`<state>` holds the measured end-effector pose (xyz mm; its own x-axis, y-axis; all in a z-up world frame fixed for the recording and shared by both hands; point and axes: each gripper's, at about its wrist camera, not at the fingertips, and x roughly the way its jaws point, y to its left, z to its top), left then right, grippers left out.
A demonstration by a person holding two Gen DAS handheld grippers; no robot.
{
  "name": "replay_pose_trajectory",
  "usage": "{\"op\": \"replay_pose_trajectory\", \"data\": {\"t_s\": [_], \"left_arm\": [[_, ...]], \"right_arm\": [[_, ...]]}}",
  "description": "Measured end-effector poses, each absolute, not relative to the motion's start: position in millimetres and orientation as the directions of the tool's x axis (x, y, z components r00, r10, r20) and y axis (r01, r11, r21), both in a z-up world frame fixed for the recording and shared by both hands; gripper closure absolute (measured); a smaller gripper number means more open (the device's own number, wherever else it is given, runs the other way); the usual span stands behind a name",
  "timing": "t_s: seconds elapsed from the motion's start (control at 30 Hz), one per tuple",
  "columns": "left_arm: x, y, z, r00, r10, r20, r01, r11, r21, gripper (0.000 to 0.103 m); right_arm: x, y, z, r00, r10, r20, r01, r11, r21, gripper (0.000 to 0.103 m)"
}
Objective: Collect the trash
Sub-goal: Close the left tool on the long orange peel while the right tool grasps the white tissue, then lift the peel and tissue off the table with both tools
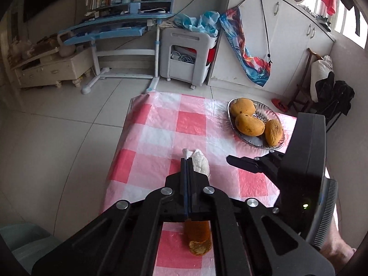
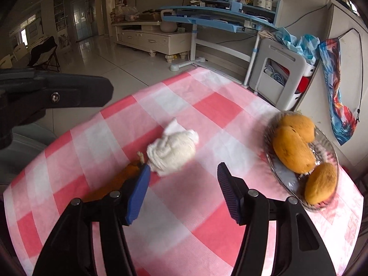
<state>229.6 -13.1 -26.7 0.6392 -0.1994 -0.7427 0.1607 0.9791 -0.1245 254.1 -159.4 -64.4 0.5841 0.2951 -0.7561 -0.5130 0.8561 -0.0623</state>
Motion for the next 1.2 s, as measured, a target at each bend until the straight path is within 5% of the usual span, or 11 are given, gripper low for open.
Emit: {"op": "replay_pose_trajectory", "data": {"t_s": [0.13,0.23,0.47,0.7,0.8,0.93,0.97,1.03,1.2], "left_arm": [[234.6,-2.8,-33.1,0.610,-0.194,-0.769,0.126,0.981,-0.147,0.102],[236.1,-5.6,-45.3,0.571,-0.182,-0.801,0.124,0.983,-0.135,0.102],[235.1,-16.7,-62.1,0.524,-0.163,-0.836,0.148,0.984,-0.099,0.100],[237.3,-31.0,-80.1,0.479,-0.174,-0.860,0.163,0.981,-0.108,0.056],[236.6,-46.9,-89.4,0.473,-0.135,-0.871,0.185,0.981,-0.052,0.046],[231.8,-67.7,-102.9,0.479,-0.072,-0.875,0.229,0.972,0.045,0.047],[229.3,-70.3,-101.8,0.491,-0.078,-0.868,0.242,0.969,0.050,0.053],[226.7,-71.4,-99.0,0.488,-0.101,-0.867,0.255,0.966,0.031,0.082],[212.8,-68.9,-84.1,0.514,-0.144,-0.846,0.262,0.965,-0.005,0.085]], "right_arm": [[263.9,-151.1,-66.6,0.587,0.286,-0.758,-0.508,0.859,-0.069,0.043],[271.4,-147.9,-70.1,0.568,0.284,-0.772,-0.510,0.858,-0.059,0.070],[262.0,-156.1,-69.1,0.566,0.261,-0.782,-0.515,0.852,-0.089,0.079],[236.2,-182.7,-66.9,0.543,0.224,-0.809,-0.520,0.847,-0.114,0.079],[223.9,-194.1,-66.0,0.524,0.214,-0.824,-0.520,0.847,-0.111,0.079],[210.6,-197.8,-65.0,0.508,0.209,-0.836,-0.533,0.838,-0.114,0.079],[206.7,-198.2,-64.3,0.506,0.207,-0.837,-0.536,0.836,-0.117,0.079],[196.9,-199.1,-61.3,0.506,0.209,-0.837,-0.540,0.833,-0.119,0.079],[171.7,-197.8,-51.3,0.513,0.226,-0.828,-0.549,0.828,-0.115,0.079]]}}
